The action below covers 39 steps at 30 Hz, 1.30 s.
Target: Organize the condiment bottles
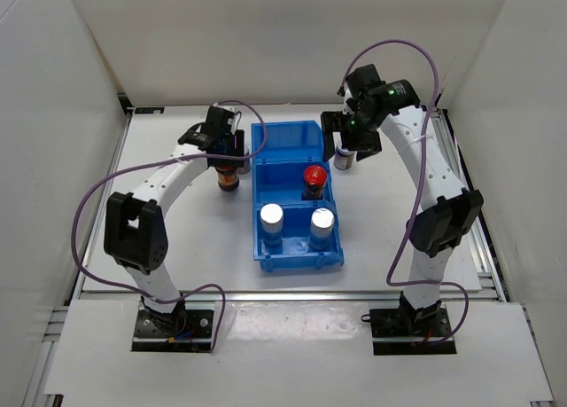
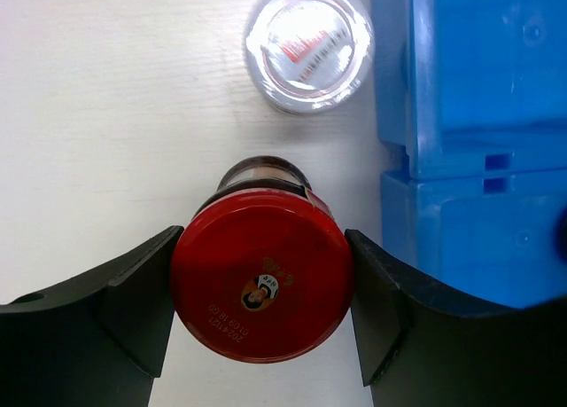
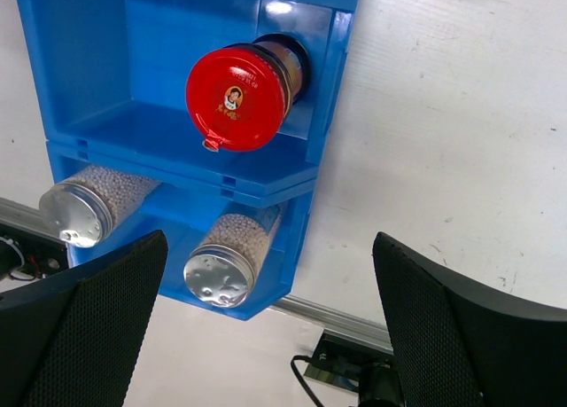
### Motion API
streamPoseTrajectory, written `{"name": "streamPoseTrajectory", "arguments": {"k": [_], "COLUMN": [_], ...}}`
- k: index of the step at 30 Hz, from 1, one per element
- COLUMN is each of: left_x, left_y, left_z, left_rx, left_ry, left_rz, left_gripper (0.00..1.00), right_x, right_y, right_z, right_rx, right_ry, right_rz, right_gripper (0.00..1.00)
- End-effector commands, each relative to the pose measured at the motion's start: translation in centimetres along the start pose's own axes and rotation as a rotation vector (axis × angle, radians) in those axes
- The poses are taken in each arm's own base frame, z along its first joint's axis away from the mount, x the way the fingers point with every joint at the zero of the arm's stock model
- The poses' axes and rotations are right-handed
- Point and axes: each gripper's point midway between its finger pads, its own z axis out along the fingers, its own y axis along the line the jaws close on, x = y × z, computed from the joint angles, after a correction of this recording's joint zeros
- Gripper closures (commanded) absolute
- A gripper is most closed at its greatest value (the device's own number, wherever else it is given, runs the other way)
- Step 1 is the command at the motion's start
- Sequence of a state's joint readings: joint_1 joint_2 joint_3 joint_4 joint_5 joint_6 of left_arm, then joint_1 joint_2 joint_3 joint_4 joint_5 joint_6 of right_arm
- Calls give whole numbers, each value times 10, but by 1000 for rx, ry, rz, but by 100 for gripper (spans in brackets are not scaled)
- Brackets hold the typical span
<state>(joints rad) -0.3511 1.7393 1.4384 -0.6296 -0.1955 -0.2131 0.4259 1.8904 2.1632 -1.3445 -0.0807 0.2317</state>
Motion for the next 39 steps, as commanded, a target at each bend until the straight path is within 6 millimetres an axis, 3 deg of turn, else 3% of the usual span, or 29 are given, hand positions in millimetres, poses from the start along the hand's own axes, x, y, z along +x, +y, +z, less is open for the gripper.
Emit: {"name": "streamPoseTrajectory", "arguments": {"k": [1, 3, 7, 12, 14, 15, 19, 24, 31, 34, 37, 38, 39], "left_x": [-85, -101, -112, -103, -98, -87, -74, -53, -29, -23, -18, -14, -14], "left_y": [14, 14, -32, -101, -113, -120, -130, -148, -155, -154, -147, -145, -145], "left_z": [-81, -110, -146, -172, -171, -162, -144, -93, -44, -38, -35, -37, -37], "left_rx": [-47, -68, 88, 364, 383, 397, 434, 447, 414, 401, 390, 387, 387], "left_ry": [-293, -370, -435, -446, -435, -399, -362, -281, -187, -171, -159, -147, -145], "left_rz": [-76, -63, 4, 136, 154, 160, 163, 184, 178, 180, 176, 179, 170], "left_gripper": [89, 89, 89, 89, 89, 89, 89, 89, 89, 88, 64, 33, 17], "right_x": [0, 3, 7, 8, 8, 8, 13, 16, 11, 7, -6, -15, -21], "right_y": [2, 3, 2, 5, 5, 5, 1, -5, -21, -24, -33, -37, -45], "right_z": [-12, -10, -3, 0, 0, 0, -2, -10, -18, -21, -13, -17, -16], "right_rx": [-17, -25, -21, -39, -39, -39, -34, -23, 6, 8, 18, 19, 40], "right_ry": [-26, -11, 8, 22, 22, 22, 28, 13, -18, -32, -35, -64, -75], "right_rz": [-5, -4, 9, 19, 19, 19, 29, 37, 70, 69, 92, 108, 120], "right_gripper": [0, 0, 0, 0, 0, 0, 0, 0, 0, 0, 0, 0, 0]}}
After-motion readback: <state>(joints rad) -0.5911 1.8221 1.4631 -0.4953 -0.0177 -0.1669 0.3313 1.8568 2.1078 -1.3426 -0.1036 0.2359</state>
